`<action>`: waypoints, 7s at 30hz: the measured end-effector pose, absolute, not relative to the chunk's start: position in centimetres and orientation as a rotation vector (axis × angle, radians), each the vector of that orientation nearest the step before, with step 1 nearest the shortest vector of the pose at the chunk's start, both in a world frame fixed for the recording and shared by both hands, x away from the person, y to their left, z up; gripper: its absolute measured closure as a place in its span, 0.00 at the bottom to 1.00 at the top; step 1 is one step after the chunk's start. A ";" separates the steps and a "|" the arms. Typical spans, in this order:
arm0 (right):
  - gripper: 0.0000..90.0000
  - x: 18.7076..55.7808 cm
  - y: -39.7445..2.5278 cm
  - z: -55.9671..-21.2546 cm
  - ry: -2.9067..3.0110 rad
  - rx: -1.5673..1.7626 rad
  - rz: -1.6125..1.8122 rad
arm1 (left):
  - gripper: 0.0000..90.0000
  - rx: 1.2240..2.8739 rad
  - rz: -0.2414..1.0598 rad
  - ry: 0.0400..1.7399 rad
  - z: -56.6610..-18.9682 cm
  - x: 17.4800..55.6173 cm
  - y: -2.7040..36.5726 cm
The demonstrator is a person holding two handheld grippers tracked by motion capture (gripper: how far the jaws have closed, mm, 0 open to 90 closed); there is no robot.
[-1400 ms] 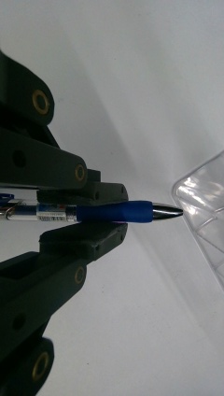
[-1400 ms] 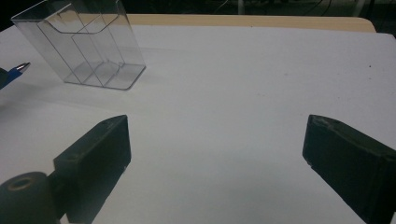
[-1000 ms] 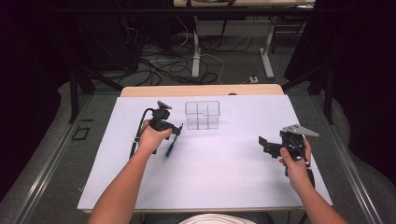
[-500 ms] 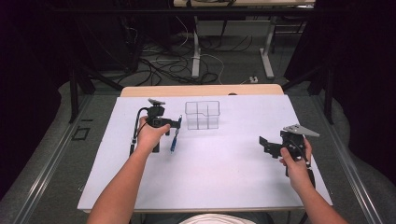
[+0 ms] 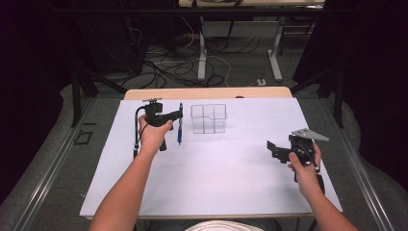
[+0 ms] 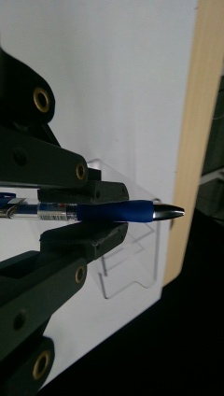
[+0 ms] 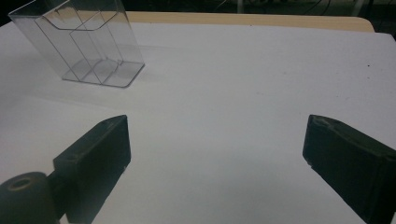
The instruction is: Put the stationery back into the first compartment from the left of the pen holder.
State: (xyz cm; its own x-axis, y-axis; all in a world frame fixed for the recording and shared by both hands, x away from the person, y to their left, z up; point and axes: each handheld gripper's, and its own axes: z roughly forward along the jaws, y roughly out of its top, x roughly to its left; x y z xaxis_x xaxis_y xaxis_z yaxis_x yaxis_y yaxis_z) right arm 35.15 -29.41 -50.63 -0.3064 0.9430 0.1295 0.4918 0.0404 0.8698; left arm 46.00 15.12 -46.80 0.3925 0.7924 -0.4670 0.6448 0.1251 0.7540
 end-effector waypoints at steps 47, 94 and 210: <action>0.08 34.9 -29.8 -50.6 1.822 1.450 1.212 | 0.89 1.387 0.509 1.080 -41.8 49.4 10.4; 0.08 34.9 -29.4 -50.7 1.847 1.437 1.213 | 0.89 1.512 0.516 1.171 -46.7 50.4 8.0; 0.08 35.6 -29.7 -51.1 1.837 1.473 1.198 | 0.00 1.576 0.603 1.347 -50.4 33.9 29.3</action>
